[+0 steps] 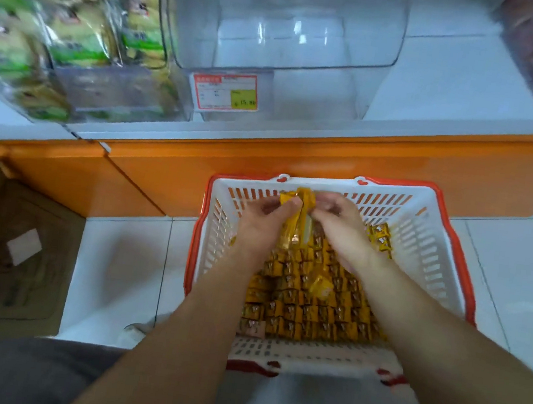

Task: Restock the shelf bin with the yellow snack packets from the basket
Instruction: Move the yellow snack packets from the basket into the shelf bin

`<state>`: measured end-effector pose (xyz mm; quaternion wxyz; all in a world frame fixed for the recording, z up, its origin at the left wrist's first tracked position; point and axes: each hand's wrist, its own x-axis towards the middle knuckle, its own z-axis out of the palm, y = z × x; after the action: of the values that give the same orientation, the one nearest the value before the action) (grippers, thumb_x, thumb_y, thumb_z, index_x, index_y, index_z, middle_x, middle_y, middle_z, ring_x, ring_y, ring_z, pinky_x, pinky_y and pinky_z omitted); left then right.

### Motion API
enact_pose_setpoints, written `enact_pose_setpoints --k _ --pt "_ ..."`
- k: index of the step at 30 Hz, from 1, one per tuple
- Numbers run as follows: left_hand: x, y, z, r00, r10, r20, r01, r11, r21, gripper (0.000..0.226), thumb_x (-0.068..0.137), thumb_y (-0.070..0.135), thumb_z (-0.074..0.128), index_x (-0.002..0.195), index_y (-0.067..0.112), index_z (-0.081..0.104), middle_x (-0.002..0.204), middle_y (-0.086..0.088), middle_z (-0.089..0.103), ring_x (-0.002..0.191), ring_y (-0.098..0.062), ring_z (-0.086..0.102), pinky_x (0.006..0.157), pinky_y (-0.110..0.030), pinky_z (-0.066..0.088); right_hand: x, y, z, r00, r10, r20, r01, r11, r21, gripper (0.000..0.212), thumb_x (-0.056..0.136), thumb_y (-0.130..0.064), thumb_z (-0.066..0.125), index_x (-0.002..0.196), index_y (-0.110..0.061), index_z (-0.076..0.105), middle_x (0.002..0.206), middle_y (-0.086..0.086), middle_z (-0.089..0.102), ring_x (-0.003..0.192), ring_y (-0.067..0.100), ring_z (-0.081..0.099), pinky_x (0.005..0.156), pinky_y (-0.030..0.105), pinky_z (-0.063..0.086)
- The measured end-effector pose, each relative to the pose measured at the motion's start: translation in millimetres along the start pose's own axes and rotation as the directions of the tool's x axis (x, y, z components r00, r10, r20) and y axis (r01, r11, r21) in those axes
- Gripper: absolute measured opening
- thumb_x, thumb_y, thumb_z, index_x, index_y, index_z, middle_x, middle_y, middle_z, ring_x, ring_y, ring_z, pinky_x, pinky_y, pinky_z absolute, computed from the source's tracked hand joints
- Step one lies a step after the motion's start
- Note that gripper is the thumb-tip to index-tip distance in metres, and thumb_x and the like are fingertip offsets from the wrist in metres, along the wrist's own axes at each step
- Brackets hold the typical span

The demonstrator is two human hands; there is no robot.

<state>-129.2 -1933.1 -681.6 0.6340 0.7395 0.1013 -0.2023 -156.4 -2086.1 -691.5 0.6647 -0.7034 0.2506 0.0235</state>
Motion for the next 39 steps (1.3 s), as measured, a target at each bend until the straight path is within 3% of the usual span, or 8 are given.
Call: enact_pose_setpoints --k 5,9,13,17,21,29,35,39 --pt "-35 1 9 0.998 -0.066 -0.016 0.065 0.996 -0.054 0.061 0.087 0.053 0.073 0.13 0.011 0.064 0.123 -0.004 0.069 0.115 -0.021 0.063 0.104 -0.039 0.048 -45 -4 -7 0.988 0.154 0.016 -0.153 0.951 0.267 0.021 0.096 -0.008 0.057 0.104 -0.014 0.075 0.101 0.005 0.075 0.099 0.019 0.066 0.09 0.03 0.052" --pt "-56 10 10 0.993 -0.1 0.065 0.109 0.982 -0.152 0.081 0.072 0.059 0.074 0.136 0.012 0.059 0.133 -0.007 0.066 0.125 -0.027 0.061 0.111 -0.052 0.044 -67 -14 -11 0.979 0.174 0.101 -0.197 0.932 0.303 0.017 0.098 -0.011 0.056 0.103 -0.013 0.072 0.101 0.005 0.075 0.095 0.014 0.069 0.079 0.026 0.055" --pt "-60 5 13 0.99 -0.094 0.102 0.105 0.989 -0.105 0.075 0.075 0.048 0.084 0.138 0.021 0.055 0.127 0.004 0.067 0.123 -0.022 0.059 0.104 -0.042 0.045 -78 -8 -35 0.957 0.16 0.243 -0.236 0.914 0.329 0.022 0.098 -0.02 0.059 0.117 -0.012 0.067 0.111 0.004 0.075 0.105 0.017 0.071 0.086 0.034 0.057" --pt "-58 -13 20 0.99 -0.127 0.06 0.12 0.987 0.107 0.076 0.074 0.046 0.087 0.138 0.022 0.053 0.13 0.001 0.062 0.121 -0.024 0.058 0.105 -0.043 0.045 -76 15 -69 0.956 0.188 0.224 -0.156 0.976 -0.153 0.025 0.096 -0.031 0.061 0.12 -0.024 0.067 0.11 -0.009 0.074 0.103 0.012 0.069 0.082 0.026 0.052" --pt "-50 -39 14 0.995 -0.079 0.056 0.058 0.947 0.315 0.076 0.074 0.046 0.087 0.136 0.023 0.05 0.123 0.006 0.06 0.116 -0.018 0.056 0.095 -0.033 0.043 -53 62 -81 0.963 0.227 0.143 -0.072 0.733 -0.677 0.04 0.092 -0.027 0.068 0.129 -0.014 0.062 0.133 0.005 0.062 0.12 0.023 0.058 0.102 0.033 0.044" --pt "-33 -71 -11 0.988 -0.156 0.016 0.139 0.917 0.373 0.08 0.072 0.054 0.086 0.133 0.02 0.05 0.13 -0.003 0.061 0.119 -0.027 0.059 0.098 -0.041 0.049 -41 104 -50 0.959 0.279 0.048 -0.09 0.46 -0.883 0.046 0.077 -0.036 0.081 0.108 -0.018 0.052 0.103 0.003 0.064 0.082 0.018 0.061 0.065 0.027 0.048" --pt "-29 -31 -1 0.995 -0.101 0.006 0.096 0.958 0.27 0.082 0.073 0.046 0.088 0.14 0.018 0.049 0.123 0.006 0.062 0.125 -0.025 0.057 0.096 -0.036 0.045 -36 59 -58 0.981 0.187 0.049 -0.157 0.916 -0.369 0.024 0.085 -0.038 0.075 0.103 -0.022 0.07 0.085 -0.007 0.069 0.061 0.006 0.063 0.05 0.023 0.046" --pt "-37 34 -7 0.996 -0.003 0.084 -0.027 0.937 0.348 0.077 0.071 0.052 0.087 0.134 0.022 0.054 0.115 0.006 0.067 0.114 -0.021 0.063 0.098 -0.041 0.052 -50 -5 -54 0.984 0.13 0.122 -0.127 0.991 -0.035 0.036 0.083 -0.053 0.072 0.104 -0.024 0.071 0.085 -0.005 0.07 0.063 0.011 0.059 0.05 0.02 0.047"
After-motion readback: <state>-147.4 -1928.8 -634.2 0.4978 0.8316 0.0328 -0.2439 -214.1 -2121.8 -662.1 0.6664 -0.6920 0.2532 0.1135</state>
